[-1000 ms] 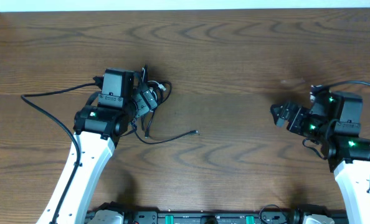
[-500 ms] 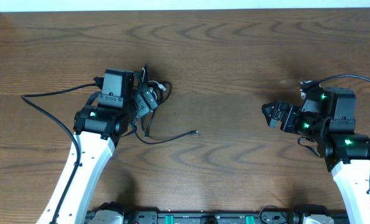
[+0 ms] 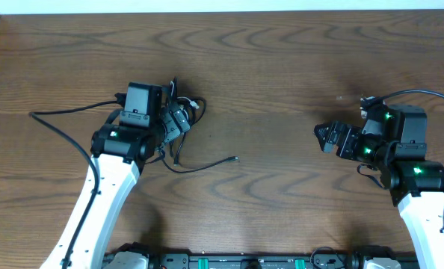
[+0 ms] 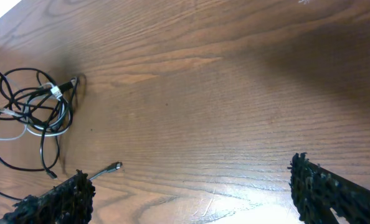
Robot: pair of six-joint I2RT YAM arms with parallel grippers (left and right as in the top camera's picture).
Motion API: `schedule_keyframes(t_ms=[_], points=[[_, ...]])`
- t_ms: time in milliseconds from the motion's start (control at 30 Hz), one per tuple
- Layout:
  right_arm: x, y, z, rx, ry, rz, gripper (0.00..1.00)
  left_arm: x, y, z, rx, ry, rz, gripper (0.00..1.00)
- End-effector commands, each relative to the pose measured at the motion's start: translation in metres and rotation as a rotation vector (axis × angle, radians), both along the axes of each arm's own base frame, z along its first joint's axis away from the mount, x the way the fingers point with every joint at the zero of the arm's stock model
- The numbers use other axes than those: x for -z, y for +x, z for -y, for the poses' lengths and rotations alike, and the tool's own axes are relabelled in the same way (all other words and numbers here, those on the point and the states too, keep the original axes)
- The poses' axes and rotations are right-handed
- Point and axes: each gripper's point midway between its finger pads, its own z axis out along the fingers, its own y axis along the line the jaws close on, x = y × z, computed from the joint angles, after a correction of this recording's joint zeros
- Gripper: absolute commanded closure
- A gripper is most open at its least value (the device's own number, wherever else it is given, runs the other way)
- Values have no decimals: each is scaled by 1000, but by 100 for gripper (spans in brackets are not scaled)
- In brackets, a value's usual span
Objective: Untangle cables
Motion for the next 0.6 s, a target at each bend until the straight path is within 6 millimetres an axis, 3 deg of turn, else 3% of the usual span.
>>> schedule_keyframes(t_ms=[0, 200, 567], points=[[-13, 5, -5, -14, 13, 30, 1, 5, 3, 1, 9, 10, -21, 2], [-13, 5, -5, -14, 13, 30, 1, 16, 5, 1, 9, 17, -52, 1], [-13, 5, -5, -14, 13, 31, 1, 14, 9, 2, 9, 13, -32, 3]])
